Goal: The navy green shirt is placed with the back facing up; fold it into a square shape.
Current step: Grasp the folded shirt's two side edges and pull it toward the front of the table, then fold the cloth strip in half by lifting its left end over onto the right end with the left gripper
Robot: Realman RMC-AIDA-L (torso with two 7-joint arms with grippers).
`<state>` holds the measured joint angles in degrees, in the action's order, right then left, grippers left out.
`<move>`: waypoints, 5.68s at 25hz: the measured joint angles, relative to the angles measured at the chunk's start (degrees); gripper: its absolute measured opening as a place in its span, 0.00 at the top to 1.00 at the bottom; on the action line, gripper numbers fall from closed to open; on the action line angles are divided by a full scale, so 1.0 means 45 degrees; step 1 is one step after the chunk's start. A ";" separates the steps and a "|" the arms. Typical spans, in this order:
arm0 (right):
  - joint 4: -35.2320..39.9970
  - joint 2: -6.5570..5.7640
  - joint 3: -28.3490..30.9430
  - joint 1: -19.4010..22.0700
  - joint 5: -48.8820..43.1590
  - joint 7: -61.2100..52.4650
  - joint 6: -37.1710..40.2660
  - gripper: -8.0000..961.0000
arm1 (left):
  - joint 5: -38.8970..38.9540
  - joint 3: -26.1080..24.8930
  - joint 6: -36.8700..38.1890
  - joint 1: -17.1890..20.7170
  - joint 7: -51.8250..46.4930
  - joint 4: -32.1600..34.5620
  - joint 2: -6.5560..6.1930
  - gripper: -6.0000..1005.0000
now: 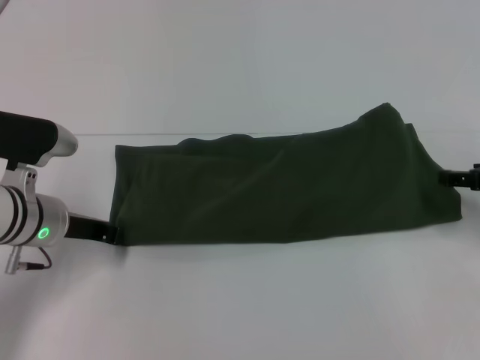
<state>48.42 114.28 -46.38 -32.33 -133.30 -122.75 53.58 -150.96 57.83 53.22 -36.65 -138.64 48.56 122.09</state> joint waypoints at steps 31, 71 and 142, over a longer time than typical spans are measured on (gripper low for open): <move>-0.2298 0.0010 -0.0020 -0.2303 -0.5427 -0.3701 -0.1185 0.16 | 0.0187 -0.0117 0.0147 -0.0158 0.0009 0.0500 0.0042 0.97; -0.0068 0.1083 0.0098 -0.0905 -0.4474 -0.2132 0.0844 0.99 | 0.0745 -0.1389 0.2969 0.1971 0.0835 0.3096 0.0222 0.95; 0.2028 0.1113 0.2944 0.1279 0.1045 0.0033 0.4230 0.23 | -0.0142 -0.2856 -0.2059 -0.2213 0.1844 -0.3220 -0.0540 0.27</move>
<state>57.54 119.29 -33.14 -26.58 -128.60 -122.60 72.61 -151.59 44.97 43.95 -46.61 -130.34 34.06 119.66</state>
